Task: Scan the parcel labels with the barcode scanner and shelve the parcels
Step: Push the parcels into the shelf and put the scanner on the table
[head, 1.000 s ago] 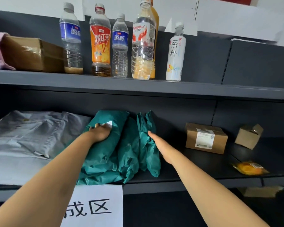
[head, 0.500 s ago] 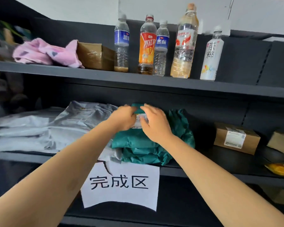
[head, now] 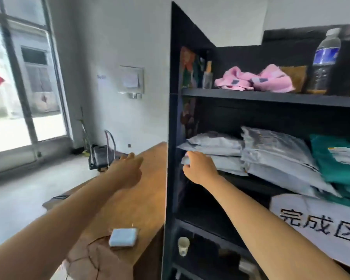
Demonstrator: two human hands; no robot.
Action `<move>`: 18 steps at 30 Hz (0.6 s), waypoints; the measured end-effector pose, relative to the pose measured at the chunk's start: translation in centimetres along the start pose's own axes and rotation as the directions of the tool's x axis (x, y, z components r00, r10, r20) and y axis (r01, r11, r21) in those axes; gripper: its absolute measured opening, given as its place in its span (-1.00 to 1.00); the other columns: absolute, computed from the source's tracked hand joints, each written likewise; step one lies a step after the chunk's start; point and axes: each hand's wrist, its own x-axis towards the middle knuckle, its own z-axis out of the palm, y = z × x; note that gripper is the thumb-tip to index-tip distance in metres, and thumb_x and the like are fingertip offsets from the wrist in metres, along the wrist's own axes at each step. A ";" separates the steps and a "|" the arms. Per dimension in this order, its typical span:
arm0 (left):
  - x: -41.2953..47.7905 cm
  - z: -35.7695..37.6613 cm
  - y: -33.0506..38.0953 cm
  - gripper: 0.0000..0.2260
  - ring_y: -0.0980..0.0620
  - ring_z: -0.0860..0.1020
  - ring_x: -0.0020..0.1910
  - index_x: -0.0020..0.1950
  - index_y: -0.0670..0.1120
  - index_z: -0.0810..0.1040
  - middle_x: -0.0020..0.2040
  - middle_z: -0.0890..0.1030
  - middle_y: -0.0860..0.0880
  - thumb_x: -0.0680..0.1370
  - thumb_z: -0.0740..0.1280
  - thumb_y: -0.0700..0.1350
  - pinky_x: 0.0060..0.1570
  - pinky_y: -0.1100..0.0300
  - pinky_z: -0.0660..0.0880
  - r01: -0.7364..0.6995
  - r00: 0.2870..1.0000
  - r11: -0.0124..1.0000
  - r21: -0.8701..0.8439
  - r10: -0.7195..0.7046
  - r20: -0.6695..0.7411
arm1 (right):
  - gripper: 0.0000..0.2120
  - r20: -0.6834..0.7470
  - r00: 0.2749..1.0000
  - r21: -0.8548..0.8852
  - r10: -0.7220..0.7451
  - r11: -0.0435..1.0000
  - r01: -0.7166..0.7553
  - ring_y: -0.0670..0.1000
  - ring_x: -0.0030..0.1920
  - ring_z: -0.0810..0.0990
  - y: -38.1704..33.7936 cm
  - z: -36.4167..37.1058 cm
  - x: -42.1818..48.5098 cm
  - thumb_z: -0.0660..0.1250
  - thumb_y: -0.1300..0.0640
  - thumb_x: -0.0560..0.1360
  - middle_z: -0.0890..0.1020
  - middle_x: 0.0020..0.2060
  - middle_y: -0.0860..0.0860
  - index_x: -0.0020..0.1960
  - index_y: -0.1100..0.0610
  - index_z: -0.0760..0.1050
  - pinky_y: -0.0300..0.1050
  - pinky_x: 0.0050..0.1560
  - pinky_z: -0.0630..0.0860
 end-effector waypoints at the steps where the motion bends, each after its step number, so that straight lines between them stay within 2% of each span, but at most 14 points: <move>1: -1.0 0.0 -3.6 -0.59 -0.16 0.33 0.37 0.42 -0.03 0.29 0.41 0.33 -0.11 0.55 0.13 -0.11 0.31 -0.07 0.36 0.035 0.999 0.999 -0.002 -0.035 0.000 | -0.63 0.033 0.999 0.011 -0.025 1.000 0.024 0.18 0.22 0.50 -3.1 1.1 0.9 0.16 0.09 0.55 0.54 0.24 0.13 0.32 0.18 0.39 0.06 0.21 0.43; 5: -4.4 1.0 -15.7 -0.60 -0.13 0.36 0.34 0.42 -0.05 0.28 0.36 0.37 -0.12 0.58 0.14 -0.09 0.27 -0.01 0.34 0.184 0.983 0.981 0.062 -0.185 0.006 | -0.49 0.118 0.982 0.058 -0.145 0.989 0.139 0.13 0.38 0.41 -13.7 5.7 4.7 0.15 0.05 0.57 0.40 0.43 0.08 0.50 0.13 0.23 0.04 0.36 0.33; 11: -7.4 5.7 -32.8 -0.63 -0.14 0.40 0.27 0.40 -0.09 0.28 0.28 0.40 -0.13 0.60 0.10 -0.07 0.25 -0.02 0.38 0.351 0.929 0.928 0.127 -0.362 0.080 | -0.42 0.292 0.923 0.056 -0.248 0.968 0.243 0.10 0.46 0.29 -24.2 15.4 10.9 0.18 0.01 0.55 0.29 0.50 0.07 0.53 0.12 0.17 0.08 0.45 0.24; 15: -5.0 9.4 -42.5 -0.65 -0.11 0.41 0.23 0.38 -0.09 0.28 0.25 0.41 -0.11 0.59 0.09 -0.09 0.22 0.02 0.38 0.365 0.909 0.901 0.234 -0.399 0.117 | -0.46 0.355 0.904 0.036 -0.238 0.970 0.241 0.09 0.40 0.37 -27.5 22.4 15.9 0.19 -0.02 0.55 0.38 0.44 0.06 0.48 0.11 0.24 0.06 0.38 0.33; 18: -2.0 13.2 -47.5 -0.65 -0.12 0.42 0.21 0.38 -0.10 0.29 0.23 0.42 -0.12 0.59 0.10 -0.11 0.18 0.03 0.39 0.333 0.914 0.913 0.236 -0.374 0.159 | -0.50 0.422 0.889 0.086 -0.177 0.984 0.155 0.10 0.33 0.43 -29.6 27.0 19.3 0.21 0.01 0.55 0.43 0.38 0.08 0.46 0.11 0.28 0.01 0.28 0.41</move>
